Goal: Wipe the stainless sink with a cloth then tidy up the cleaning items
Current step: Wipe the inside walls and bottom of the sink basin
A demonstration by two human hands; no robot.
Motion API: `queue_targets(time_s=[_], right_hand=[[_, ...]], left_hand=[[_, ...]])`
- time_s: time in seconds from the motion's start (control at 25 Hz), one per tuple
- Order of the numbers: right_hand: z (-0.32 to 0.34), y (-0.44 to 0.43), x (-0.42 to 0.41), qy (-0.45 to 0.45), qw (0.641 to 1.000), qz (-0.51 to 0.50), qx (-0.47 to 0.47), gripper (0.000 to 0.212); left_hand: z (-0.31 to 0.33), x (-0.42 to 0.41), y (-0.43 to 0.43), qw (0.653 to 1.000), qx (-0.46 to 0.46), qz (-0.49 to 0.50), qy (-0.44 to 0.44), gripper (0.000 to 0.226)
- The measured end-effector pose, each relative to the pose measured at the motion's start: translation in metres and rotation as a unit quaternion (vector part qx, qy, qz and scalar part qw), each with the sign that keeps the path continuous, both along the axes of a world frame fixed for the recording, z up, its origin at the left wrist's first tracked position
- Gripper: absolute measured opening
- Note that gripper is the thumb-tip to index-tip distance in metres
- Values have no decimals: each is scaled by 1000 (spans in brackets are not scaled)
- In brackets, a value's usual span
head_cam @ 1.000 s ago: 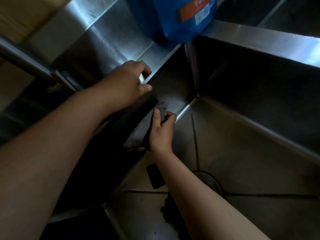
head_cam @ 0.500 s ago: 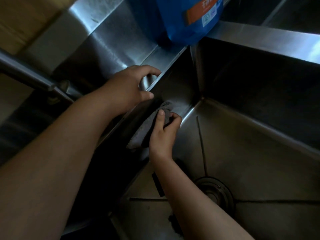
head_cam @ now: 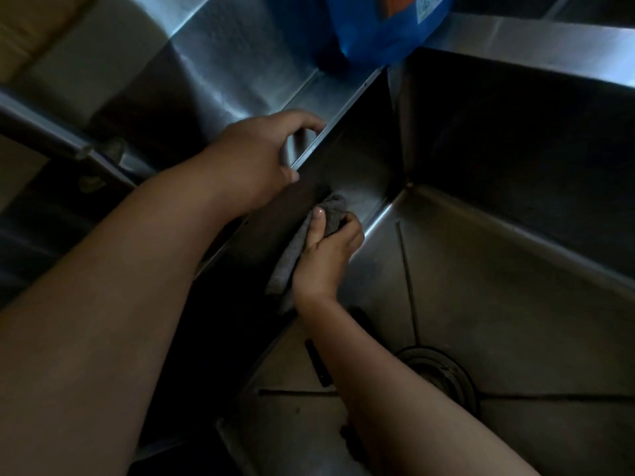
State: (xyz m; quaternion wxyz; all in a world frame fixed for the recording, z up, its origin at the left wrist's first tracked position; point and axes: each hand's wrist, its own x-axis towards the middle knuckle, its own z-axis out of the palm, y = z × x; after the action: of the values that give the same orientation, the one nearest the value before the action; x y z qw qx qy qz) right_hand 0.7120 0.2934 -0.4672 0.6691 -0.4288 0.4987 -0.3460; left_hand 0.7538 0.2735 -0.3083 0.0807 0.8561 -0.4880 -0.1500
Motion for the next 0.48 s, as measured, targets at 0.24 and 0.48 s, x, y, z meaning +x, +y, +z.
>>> queue_targets(time_s=[0.24,0.48], right_hand=[[-46,-3,-9,121,991,50,21,46],[-28,-9,-22,24,996,61,52,29]], left_hand=[[1,-1,0,999,14,-6,-30,57],[-10,-7,0,998,-24,3,-57,57]])
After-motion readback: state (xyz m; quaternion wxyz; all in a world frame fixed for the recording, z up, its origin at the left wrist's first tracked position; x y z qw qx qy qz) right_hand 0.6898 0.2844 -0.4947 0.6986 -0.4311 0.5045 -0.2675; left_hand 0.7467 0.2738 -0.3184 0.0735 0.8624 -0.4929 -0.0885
